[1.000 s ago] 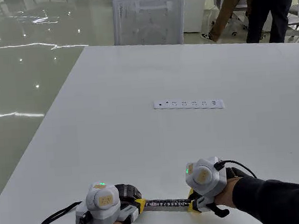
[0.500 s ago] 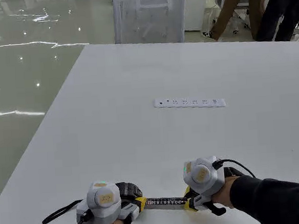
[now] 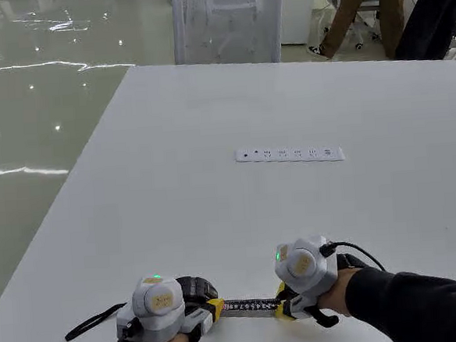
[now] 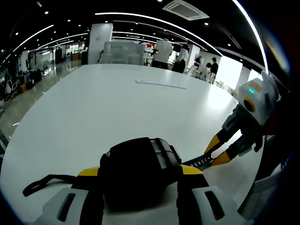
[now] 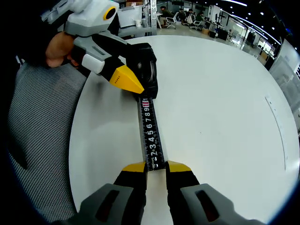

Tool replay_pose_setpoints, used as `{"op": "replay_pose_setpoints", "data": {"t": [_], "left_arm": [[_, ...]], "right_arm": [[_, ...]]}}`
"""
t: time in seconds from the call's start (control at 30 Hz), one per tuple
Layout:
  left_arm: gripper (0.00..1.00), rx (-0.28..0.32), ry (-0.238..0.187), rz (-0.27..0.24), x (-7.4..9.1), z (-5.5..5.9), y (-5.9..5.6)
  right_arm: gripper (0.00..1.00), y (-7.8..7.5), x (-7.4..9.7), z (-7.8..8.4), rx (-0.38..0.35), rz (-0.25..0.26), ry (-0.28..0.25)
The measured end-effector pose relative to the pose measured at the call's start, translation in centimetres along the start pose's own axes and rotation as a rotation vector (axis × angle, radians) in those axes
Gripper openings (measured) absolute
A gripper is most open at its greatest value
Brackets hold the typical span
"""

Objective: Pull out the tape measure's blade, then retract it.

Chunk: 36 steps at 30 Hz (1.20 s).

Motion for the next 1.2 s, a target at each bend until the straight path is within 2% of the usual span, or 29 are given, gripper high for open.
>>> {"op": "replay_pose_setpoints", "data": {"t": [0.33,0.5,0.57,0.67,0.77,0.8,0.87,0.97,1.2], "left_arm": [[0.59,0.003,0.007,0.009,0.03,-0.06,0.09],[0.6,0.001,-0.003,0.011,0.06,0.06,-0.04],[0.61,0.031,0.008,0.016,0.04,0.1,0.06],[0.64,0.081,0.003,0.029,-0.04,-0.13,-0.16],[0.69,0.069,0.018,0.011,-0.27,-0.12,-0.61],[0.68,0.044,0.027,-0.017,-0.35,-0.09,-0.47],[0.63,0.081,0.016,-0.018,-0.26,-0.14,-0.25],[0.64,0.077,0.02,-0.018,-0.26,0.01,-0.29],[0.65,0.128,0.017,-0.019,-0.44,0.0,-0.23]], "right_arm": [[0.11,-0.04,0.03,0.01,-0.016,0.005,-0.005],[0.12,0.03,0.05,-0.05,-0.015,0.005,0.001],[0.12,0.04,0.03,-0.14,-0.004,0.005,0.007],[0.12,0.03,0.03,-0.19,-0.004,0.004,0.014],[0.12,0.02,0.02,-0.21,-0.006,0.004,0.017],[0.12,0.02,0.03,-0.18,-0.01,0.005,0.018],[0.12,0.04,0.02,-0.19,-0.009,0.006,0.019],[0.12,0.05,0.03,-0.19,-0.01,0.01,0.021],[0.12,0.13,0.04,-0.21,-0.016,0.015,0.02]]}}
Point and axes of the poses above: the centre of the closed fingertips' face, and the gripper's own axes: x roughly backward along the fingers, y roughly to its left, z roughly out of its underside, the point moved 9 cm from there along x, roughly backward along the fingers, and after that the axes turned 7 degrees about x, right-handed, at the moved point
